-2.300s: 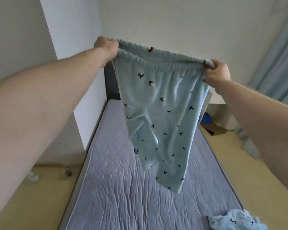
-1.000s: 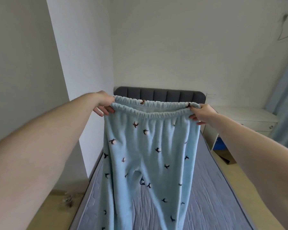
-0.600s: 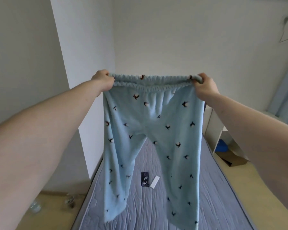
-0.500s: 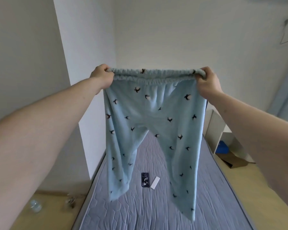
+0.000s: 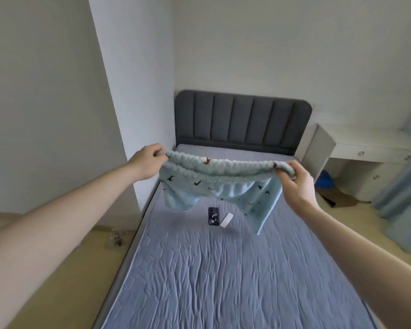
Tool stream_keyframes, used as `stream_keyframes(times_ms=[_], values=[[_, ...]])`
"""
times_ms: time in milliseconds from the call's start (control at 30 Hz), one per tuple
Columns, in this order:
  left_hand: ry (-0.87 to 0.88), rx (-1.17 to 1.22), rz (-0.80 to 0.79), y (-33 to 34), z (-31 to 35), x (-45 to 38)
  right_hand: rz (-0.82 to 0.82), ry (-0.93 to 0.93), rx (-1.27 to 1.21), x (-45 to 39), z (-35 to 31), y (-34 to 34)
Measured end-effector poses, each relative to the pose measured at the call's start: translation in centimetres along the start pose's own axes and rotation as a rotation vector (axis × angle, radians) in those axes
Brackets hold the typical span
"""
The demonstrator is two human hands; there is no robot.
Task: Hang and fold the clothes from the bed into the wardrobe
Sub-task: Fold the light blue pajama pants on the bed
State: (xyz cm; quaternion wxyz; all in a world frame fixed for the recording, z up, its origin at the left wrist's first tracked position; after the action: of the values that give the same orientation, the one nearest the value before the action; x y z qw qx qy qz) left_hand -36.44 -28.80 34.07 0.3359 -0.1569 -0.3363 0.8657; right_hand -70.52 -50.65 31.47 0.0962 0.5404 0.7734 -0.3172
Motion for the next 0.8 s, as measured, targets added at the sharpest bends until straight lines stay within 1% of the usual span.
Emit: stream_keyframes(times_ms=[100,200,300,433,500,600,700,800], values=[[-0.106,-0.043,-0.152,6.7,-8.2,4.1,-0.12,0.149,0.06,9.1,7.2,2.4],[-0.217,-0.13,-0.301,12.9,-16.3,8.5,-0.274,0.285,0.157,17.7,13.3,4.0],[-0.348,-0.161,-0.478,18.5,-23.6,13.4,-0.478,0.4,0.269,25.3,18.0,5.5],[-0.521,-0.27,-0.644,24.5,-32.2,20.5,-0.813,0.598,0.418,34.5,23.3,7.8],[-0.603,-0.305,-0.731,27.3,-35.8,24.7,-0.934,0.68,0.464,39.3,25.5,8.7],[-0.702,-0.323,-0.778,31.3,-40.6,30.0,-1.074,0.729,0.5,46.2,29.0,10.0],[-0.781,-0.349,-0.832,35.0,-45.1,34.3,-1.234,0.72,0.555,52.5,32.3,11.3],[-0.838,-0.347,-0.837,38.6,-49.1,37.4,-1.321,0.7,0.607,57.4,35.3,13.1]])
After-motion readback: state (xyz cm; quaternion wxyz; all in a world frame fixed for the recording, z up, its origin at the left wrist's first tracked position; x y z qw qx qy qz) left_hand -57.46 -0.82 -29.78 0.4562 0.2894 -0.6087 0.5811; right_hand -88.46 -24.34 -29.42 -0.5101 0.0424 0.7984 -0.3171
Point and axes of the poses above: each hand's wrist, its own x-axis away from the middle knuckle, its own y-axis out of the palm, z = x × y, the point moved 2 cm from there along -x, towards the middle knuckle, and after that the axes turned 7 degrees about -y, right-handed, at the moved point
